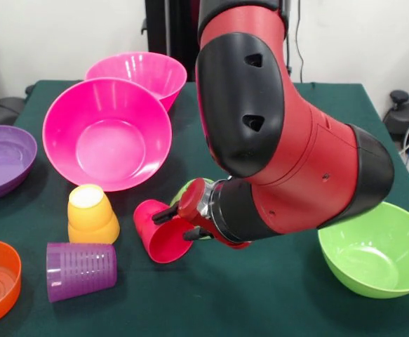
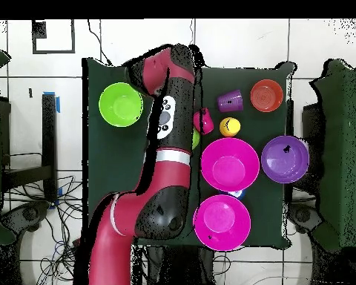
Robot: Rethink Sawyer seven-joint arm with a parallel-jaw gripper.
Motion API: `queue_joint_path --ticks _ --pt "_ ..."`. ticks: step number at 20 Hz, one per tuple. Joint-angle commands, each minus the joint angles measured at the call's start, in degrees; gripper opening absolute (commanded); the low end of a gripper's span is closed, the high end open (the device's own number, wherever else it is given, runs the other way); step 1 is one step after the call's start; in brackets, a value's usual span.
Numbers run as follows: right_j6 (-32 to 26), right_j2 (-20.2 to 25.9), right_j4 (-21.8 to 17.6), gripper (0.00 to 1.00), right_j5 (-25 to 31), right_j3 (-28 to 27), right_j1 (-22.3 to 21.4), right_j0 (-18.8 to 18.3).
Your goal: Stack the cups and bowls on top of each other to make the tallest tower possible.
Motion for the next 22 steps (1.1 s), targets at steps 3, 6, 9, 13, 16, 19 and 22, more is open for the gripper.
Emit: queue_joint_path --ticks 3,6,9,13,16,19,22 --pt "9.7 2.2 -0.1 1.0 -1.3 6.3 1.9 -0.4" --pt "9.6 1.6 -0.3 1.0 -1.2 6.3 2.0 -0.5" --pt "9.0 1.0 -0.3 1.0 -0.6 5.9 2.2 -0.8" --pt "7.7 -0.9 -0.1 1.0 2.2 4.5 2.7 -1.3" --pt "4.8 -2.8 1.3 0.0 6.4 1.8 4.0 -2.3" --pt "6.2 -3.3 1.6 0.0 5.0 1.8 4.1 -2.4" --pt "6.8 -3.7 2.2 0.0 4.7 1.9 4.1 -2.6"
